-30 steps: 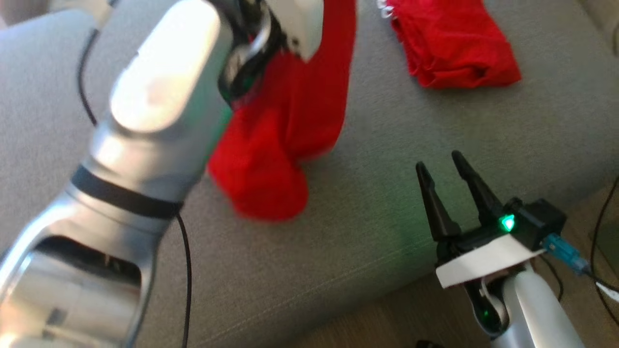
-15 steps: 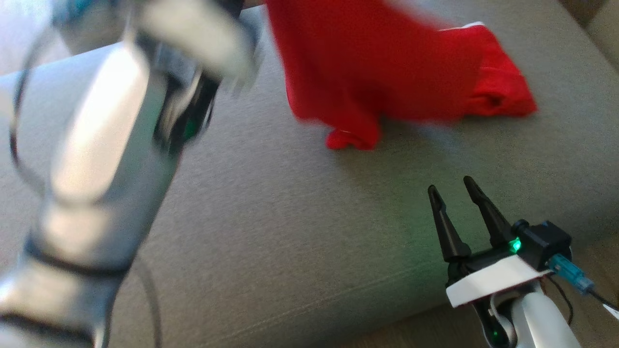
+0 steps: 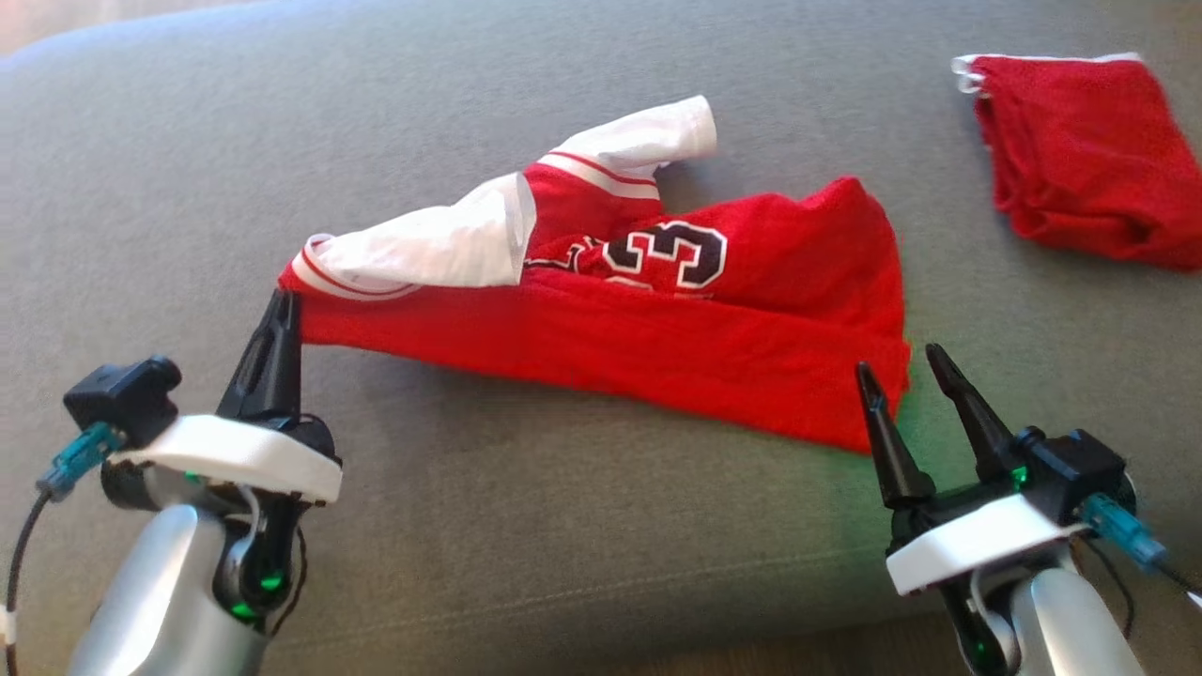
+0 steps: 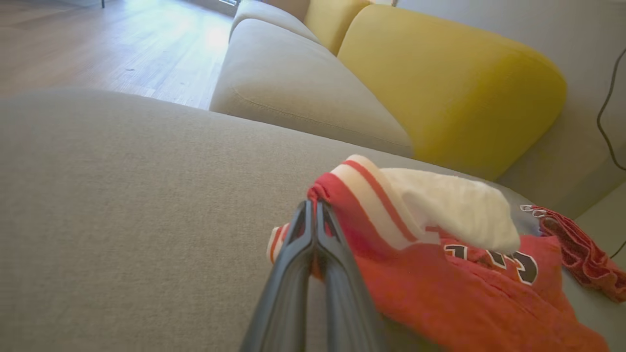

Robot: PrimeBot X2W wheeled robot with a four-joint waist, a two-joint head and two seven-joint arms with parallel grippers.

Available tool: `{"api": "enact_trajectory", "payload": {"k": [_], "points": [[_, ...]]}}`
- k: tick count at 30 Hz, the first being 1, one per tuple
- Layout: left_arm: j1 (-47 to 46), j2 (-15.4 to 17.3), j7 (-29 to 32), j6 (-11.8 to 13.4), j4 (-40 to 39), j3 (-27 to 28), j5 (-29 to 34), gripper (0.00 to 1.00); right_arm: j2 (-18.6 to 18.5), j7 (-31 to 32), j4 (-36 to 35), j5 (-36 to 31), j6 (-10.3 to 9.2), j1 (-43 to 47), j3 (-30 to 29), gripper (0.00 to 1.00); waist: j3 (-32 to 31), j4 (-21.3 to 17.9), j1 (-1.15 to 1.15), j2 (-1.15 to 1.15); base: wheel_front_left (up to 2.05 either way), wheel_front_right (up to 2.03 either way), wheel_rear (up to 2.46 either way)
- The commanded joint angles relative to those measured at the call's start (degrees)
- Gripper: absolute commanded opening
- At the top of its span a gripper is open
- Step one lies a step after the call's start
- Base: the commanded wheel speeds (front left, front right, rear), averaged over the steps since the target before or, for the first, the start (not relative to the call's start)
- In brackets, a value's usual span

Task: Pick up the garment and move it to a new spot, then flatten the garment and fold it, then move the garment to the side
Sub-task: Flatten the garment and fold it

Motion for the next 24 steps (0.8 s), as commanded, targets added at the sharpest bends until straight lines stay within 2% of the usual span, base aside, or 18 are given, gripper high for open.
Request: {"api": "enact_trajectory", "payload": {"k": [1, 2, 4, 5, 11, 12, 16, 19, 24], "points": [[-1.4, -0.32, -0.68, -0.71, -1.34, 4.16, 1.48, 0.37, -0.22, -0.54, -0.7, 0.74, -0.01, -0.04, 0.42, 1.0, 0.73, 1.73, 0.0, 0.0, 0.0, 0.0, 0.0], [-0.84, -1.23, -0.69, -0.77, -1.38, 5.18, 2.32, 0.46, -0.22, -0.54, 0.0, 1.58, -0.01, -0.08, 0.06, 1.0, 0.69, 1.97, 0.0, 0.0, 0.0, 0.0, 0.0], [0.43, -2.89, -0.7, -0.72, -1.45, 7.53, 3.9, 0.85, -0.22, -0.54, 1.59, 2.81, -0.01, -0.57, -0.39, 1.0, 0.66, 2.28, 0.0, 0.0, 0.0, 0.0, 0.0], [1.08, -3.69, -0.7, -0.85, -1.32, 8.71, 4.49, 1.0, -0.22, -0.54, 2.65, 3.21, -0.01, -0.92, -0.45, 1.0, 0.64, 2.36, 0.0, 0.0, 0.0, 0.0, 0.0], [5.26, -8.64, -0.71, -1.16, -3.97, 14.76, 10.07, 1.0, -0.22, -0.54, 9.03, 5.62, -0.01, -3.06, 0.26, 1.0, -0.01, 2.74, 0.0, 0.0, 0.0, 0.0, 0.0], [5.26, -8.64, -0.71, -1.16, -3.97, 14.76, 10.07, 1.0, -0.22, -0.54, 9.03, 5.62, -0.01, -3.06, 0.26, 1.0, -0.01, 2.74, 0.0, 0.0, 0.0, 0.0, 0.0], [8.51, -11.41, -0.71, -1.14, -9.73, 17.73, 16.09, 1.0, -0.22, -0.54, 12.06, 8.25, -0.01, -3.17, 1.0, 1.0, -0.25, 2.64, 0.0, 0.0, 0.0, 0.0, 0.0], [10.83, -12.94, -0.71, -1.02, -15.03, 18.7, 20.75, 1.0, -0.22, -0.54, 13.63, 9.16, -0.01, -3.52, 1.25, 1.0, -0.32, 2.62, 0.0, 0.0, 0.0, 0.0, 0.0], [14.01, -13.94, -0.72, 0.3, -20.92, 18.32, 24.91, 1.0, -0.22, -0.54, 16.47, 10.31, -0.01, -4.83, 2.64, 1.0, -0.61, 2.65, 0.0, 0.0, 0.0, 0.0, 0.0]]}}
